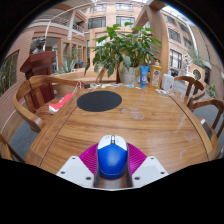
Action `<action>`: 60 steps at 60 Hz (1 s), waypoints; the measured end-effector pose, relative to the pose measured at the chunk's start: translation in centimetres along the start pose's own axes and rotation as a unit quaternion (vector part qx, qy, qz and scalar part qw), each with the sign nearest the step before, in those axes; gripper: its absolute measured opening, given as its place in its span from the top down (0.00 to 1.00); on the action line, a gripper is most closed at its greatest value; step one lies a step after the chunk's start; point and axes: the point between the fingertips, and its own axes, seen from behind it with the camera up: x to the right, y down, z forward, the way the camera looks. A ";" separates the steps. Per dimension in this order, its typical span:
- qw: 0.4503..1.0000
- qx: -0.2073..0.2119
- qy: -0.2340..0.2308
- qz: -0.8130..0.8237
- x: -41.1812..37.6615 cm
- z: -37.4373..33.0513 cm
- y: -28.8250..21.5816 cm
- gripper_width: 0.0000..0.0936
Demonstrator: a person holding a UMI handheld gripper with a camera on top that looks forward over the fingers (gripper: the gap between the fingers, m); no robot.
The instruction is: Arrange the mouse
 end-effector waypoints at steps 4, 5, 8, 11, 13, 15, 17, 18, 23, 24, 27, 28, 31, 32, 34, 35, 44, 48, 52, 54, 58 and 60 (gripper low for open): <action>1.000 0.003 -0.014 0.004 0.6 -0.8 -1.6 0.61; 1.000 0.007 -0.014 0.004 0.8 -1.0 -2.3 0.61; 0.999 0.034 -0.007 0.008 -0.8 -1.7 -4.8 0.60; 0.998 0.063 -0.013 0.014 -1.2 -2.7 -8.6 0.60; 0.996 0.086 -0.011 0.022 -2.7 -3.0 -11.1 0.61; 0.994 0.104 -0.031 0.028 -1.9 -3.8 -14.2 0.61; 0.991 0.125 -0.041 0.038 -2.1 -4.2 -17.1 0.61; 0.989 0.136 -0.040 0.040 -2.9 -4.3 -18.2 0.61; 0.982 0.175 -0.046 0.045 -3.3 -3.5 -24.5 0.61; 0.982 0.180 -0.044 0.044 -3.3 -3.0 -25.4 0.61; 0.981 0.185 -0.040 0.045 -4.1 -1.1 -27.4 0.61; 0.981 0.184 -0.040 0.047 -4.1 -0.3 -27.9 0.61; 0.984 0.169 -0.039 0.043 -4.4 2.9 -28.7 0.61; 0.985 0.162 -0.038 0.042 -4.5 4.0 -28.6 0.61; 0.987 0.149 -0.034 0.042 -5.0 6.4 -28.0 0.61; 0.989 0.140 -0.033 0.039 -5.0 7.6 -27.9 0.61; 0.998 0.055 -0.015 0.026 -5.5 16.8 -22.7 0.61; 0.999 0.027 -0.009 0.030 -6.3 19.1 -20.6 0.60; 0.999 0.008 -0.006 0.031 -5.9 20.4 -19.1 0.59; 1.000 0.001 -0.004 0.029 -5.9 20.9 -18.5 0.57; 0.999 -0.013 -0.006 0.033 -6.3 21.5 -17.4 0.54; 0.999 -0.021 -0.009 0.034 -6.4 21.7 -16.8 0.52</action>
